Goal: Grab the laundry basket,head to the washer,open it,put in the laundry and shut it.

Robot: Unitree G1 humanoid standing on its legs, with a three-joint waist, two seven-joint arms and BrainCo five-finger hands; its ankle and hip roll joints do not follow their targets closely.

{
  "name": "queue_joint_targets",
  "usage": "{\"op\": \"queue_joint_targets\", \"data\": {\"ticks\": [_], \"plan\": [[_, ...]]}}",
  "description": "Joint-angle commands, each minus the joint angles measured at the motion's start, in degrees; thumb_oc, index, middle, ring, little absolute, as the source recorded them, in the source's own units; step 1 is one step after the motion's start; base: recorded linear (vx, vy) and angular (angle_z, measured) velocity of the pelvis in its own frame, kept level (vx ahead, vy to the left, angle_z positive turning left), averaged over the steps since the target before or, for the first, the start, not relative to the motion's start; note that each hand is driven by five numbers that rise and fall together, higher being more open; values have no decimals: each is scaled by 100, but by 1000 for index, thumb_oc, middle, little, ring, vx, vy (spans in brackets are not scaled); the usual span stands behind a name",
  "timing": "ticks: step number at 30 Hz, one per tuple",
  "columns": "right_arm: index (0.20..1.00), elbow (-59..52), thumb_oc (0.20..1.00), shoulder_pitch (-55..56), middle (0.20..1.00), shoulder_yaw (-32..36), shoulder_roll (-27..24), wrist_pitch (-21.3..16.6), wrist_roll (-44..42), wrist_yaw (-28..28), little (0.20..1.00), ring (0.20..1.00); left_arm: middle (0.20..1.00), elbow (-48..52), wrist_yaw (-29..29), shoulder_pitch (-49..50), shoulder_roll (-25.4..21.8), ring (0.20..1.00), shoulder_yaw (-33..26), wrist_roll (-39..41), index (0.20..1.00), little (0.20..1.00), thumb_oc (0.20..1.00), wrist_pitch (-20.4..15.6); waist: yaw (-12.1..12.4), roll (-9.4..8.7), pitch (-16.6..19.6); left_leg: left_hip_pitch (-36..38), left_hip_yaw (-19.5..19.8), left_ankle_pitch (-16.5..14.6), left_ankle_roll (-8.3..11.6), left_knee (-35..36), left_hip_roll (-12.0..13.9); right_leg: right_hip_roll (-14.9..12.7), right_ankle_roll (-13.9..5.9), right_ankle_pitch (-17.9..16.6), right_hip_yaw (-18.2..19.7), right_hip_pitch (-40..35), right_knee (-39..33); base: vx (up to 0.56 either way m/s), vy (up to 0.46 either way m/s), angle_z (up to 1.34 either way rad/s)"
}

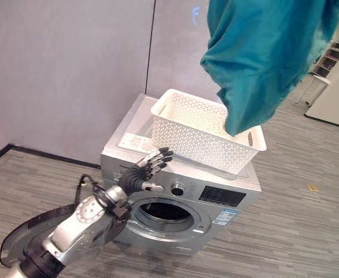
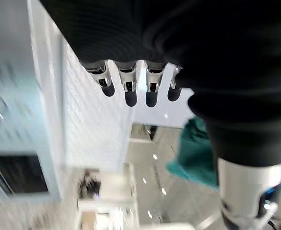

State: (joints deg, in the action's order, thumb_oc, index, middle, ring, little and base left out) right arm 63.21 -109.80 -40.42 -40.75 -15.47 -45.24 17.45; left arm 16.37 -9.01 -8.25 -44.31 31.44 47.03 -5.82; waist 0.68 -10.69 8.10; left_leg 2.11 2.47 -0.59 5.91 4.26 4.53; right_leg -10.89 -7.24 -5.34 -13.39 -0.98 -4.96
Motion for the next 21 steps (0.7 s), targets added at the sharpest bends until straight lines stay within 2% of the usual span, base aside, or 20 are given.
{"op": "queue_joint_targets", "data": {"ticks": [1,9,17,19,21], "plan": [[200,103,200,-189,200,20,115,-198,-8,62,200,200,1000,293,-85,-713,83,1000,177,359,1000,1000,1000,-355,61,247,192,-265,75,83,-187,74,-16,-357,-481,-42,-177,-399,-4,-29,11,-18],[200,87,200,-61,200,205,528,-219,-20,90,200,200,1000,221,-30,-1230,284,1000,556,359,1000,1000,1000,-373,29,274,217,-270,29,93,-204,74,-41,-371,-474,-51,-152,-371,-4,-12,4,0],[200,107,200,15,200,333,692,-228,-135,125,200,200,1000,20,116,-1761,608,1000,881,237,1000,1000,1000,-433,8,278,233,-263,62,101,-207,74,-44,-372,-462,-40,-168,-404,-4,0,0,0],[200,33,200,243,200,563,1046,-331,-761,-47,200,200,1000,11,175,-1918,771,1000,989,379,1000,1000,1000,-430,2,277,220,-256,56,106,-202,74,-30,-363,-449,-34,-164,-408,-4,0,0,0],[200,-48,200,304,200,573,1243,-304,-841,-91,200,200,1000,-37,250,-1971,829,1000,1006,418,1000,1000,1000,-430,-13,285,205,-249,26,114,-194,74,-12,-357,-441,-36,-146,-399,-4,-34,-19,-5]]}}
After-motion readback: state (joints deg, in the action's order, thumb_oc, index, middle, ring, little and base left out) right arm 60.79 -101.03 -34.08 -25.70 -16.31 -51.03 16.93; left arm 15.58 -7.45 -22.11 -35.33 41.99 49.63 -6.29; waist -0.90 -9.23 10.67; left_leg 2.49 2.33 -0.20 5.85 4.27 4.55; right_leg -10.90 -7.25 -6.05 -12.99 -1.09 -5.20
